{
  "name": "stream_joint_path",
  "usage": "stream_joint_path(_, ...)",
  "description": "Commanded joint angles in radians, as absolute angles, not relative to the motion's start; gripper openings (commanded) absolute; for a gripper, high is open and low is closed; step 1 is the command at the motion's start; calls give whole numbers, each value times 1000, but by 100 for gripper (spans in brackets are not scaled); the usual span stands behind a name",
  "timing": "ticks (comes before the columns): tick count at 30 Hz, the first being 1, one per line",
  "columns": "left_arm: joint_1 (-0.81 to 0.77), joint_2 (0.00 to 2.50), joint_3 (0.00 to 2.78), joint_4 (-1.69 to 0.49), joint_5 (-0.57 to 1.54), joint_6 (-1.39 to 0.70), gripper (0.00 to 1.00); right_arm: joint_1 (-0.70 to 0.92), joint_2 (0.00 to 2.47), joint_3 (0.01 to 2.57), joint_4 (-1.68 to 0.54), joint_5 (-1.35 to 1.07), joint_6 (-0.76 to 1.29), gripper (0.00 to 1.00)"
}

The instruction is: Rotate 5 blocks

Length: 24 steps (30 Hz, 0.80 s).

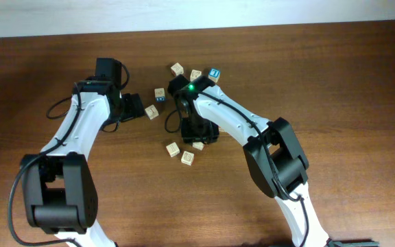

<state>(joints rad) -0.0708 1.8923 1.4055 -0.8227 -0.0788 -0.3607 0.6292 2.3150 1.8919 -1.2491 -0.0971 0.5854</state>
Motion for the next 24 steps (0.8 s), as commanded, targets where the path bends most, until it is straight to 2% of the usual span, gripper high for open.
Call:
stream_joint_path(1,-69,1897,1424,-823,-75,-374,99,637,2313,1883,-1261,-102,604,47)
stream_joint_path(9,-69,1897,1424,-823,-75,-374,99,635,2313,1883,-1209,-24,598,29)
stream_joint_path(16,-69,1897,1424,-823,-75,-374,99,594,2313,1883,-1121,67,508,27)
stream_joint_path(24,-69,1897,1424,-823,-75,-374,99,534,2313,1883,-1102,110,521,27)
